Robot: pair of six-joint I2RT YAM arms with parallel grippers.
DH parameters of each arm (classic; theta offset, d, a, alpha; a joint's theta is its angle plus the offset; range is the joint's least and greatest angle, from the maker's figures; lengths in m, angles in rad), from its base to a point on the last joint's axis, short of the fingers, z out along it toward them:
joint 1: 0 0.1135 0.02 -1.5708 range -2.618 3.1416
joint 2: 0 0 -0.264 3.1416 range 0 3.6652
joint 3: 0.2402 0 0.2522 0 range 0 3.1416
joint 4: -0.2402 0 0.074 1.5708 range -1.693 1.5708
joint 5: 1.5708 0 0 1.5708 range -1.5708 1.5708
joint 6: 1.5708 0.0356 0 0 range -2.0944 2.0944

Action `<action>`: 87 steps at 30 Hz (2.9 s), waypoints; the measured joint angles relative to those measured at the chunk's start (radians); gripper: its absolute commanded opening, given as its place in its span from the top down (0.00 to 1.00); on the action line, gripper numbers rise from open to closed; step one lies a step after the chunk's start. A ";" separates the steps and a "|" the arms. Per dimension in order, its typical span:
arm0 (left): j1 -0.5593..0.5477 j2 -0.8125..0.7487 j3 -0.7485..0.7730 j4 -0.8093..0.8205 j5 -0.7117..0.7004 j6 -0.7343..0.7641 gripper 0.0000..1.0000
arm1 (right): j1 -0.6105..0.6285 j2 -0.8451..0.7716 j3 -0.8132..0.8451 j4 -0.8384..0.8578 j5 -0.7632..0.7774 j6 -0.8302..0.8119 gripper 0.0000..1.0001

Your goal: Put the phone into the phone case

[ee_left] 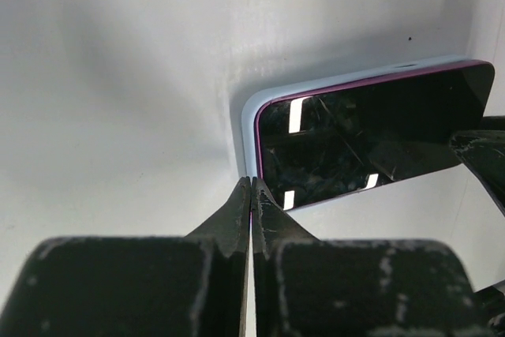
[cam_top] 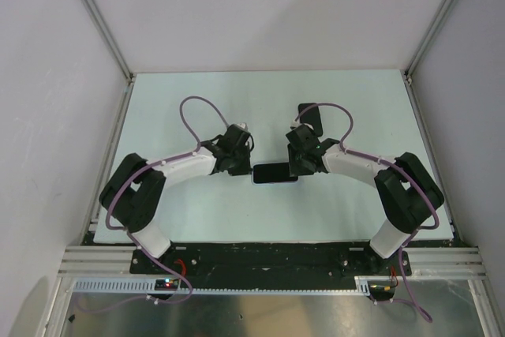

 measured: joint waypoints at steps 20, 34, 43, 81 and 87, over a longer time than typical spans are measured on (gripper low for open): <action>-0.011 0.055 0.000 0.030 0.018 -0.005 1.00 | 0.011 0.000 0.000 -0.003 0.023 -0.001 0.86; -0.011 0.056 0.000 0.031 0.018 -0.004 1.00 | 0.035 -0.019 -0.060 0.077 0.064 0.016 0.91; -0.011 0.056 0.001 0.031 0.019 -0.002 1.00 | 0.092 -0.023 -0.115 0.148 0.166 0.061 0.92; -0.183 -0.196 -0.234 0.133 0.043 -0.118 1.00 | -0.077 0.158 0.266 0.042 -0.108 -0.100 0.70; -0.192 -0.146 -0.241 0.199 0.041 -0.169 1.00 | -0.083 0.263 0.275 0.018 -0.145 -0.124 0.74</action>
